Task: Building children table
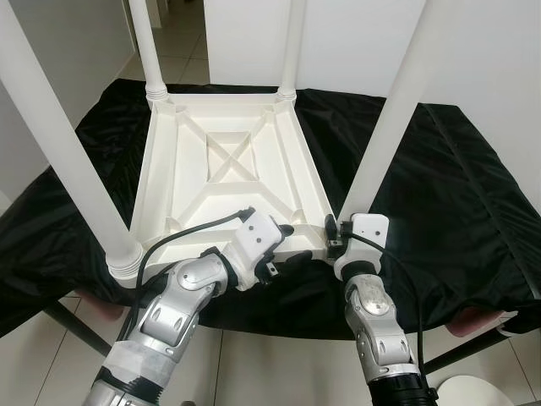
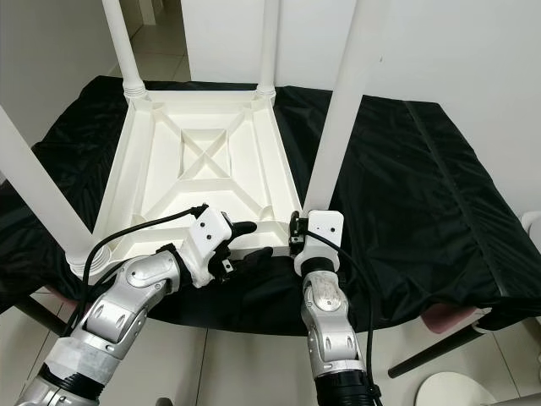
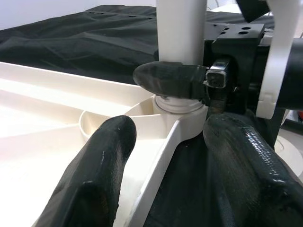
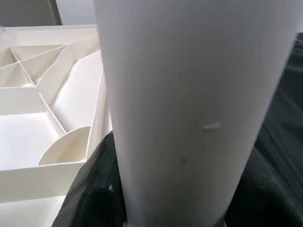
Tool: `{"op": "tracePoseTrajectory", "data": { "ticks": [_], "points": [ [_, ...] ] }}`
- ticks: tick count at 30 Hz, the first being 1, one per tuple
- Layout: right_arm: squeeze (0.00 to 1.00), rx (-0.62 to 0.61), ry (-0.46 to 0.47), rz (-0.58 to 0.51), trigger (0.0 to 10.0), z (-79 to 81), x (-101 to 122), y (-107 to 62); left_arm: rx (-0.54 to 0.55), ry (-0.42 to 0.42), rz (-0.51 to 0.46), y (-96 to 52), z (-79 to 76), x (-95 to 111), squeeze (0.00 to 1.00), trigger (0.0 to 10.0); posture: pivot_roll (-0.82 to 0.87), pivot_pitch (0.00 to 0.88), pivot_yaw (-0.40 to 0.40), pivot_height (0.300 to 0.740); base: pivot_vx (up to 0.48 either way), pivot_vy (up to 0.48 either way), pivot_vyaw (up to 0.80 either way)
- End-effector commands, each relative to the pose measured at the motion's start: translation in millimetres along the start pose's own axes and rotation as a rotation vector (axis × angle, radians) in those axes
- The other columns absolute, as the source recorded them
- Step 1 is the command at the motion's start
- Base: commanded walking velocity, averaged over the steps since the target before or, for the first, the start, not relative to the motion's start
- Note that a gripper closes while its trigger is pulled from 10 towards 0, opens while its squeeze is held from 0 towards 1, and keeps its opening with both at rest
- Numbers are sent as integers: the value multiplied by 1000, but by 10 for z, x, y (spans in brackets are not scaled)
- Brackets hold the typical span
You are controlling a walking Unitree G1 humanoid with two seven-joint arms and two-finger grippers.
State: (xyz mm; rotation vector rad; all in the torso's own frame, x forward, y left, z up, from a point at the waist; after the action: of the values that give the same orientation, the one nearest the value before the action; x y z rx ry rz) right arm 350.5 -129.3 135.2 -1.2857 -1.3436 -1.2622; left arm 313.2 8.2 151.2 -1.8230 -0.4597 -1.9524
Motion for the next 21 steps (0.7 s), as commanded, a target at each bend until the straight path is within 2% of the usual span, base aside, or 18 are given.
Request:
{"op": "tracePoseTrajectory", "data": {
  "ticks": [1,2,6,12,13,21],
  "points": [
    [455,-30,37,43,10000,-37,-116,-61,-35,1,4,8,-42,-13,0,10000,11,35,-16,740,0,0,0],
    [1000,-32,41,40,10000,-41,-107,-67,-34,1,4,7,-38,-14,0,10000,11,35,-16,740,0,0,0],
    [1000,-8,45,20,10000,-68,-89,-90,-32,6,11,2,-30,-38,0,10000,9,34,-17,740,0,0,0],
    [1000,94,35,-26,10000,-121,-55,-138,-15,15,25,-26,22,-79,0,10000,4,32,-28,740,0,0,0],
    [0,151,43,-37,10000,-116,-53,-160,-16,13,17,-26,16,-54,0,10000,3,34,-28,740,0,0,0],
    [0,309,-2,-68,10000,-180,-49,-197,-25,12,-2,-11,-18,13,0,10000,4,33,-33,740,0,0,0]
  ]
}}
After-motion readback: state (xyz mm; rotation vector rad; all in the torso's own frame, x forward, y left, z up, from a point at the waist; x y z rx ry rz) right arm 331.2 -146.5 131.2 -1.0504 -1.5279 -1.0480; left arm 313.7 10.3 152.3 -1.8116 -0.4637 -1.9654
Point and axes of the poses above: a point about 5 cm out from each wrist's last joint towards the gripper, its own y axis pointing out of the wrist towards the gripper, its own x axis along the axis of the wrist's last joint, z = x × y, the point moved 6 cm from there along y, pointing out of the wrist towards the gripper, and after that the axes turned 9 degrees about -y, right-handed, at the moved point
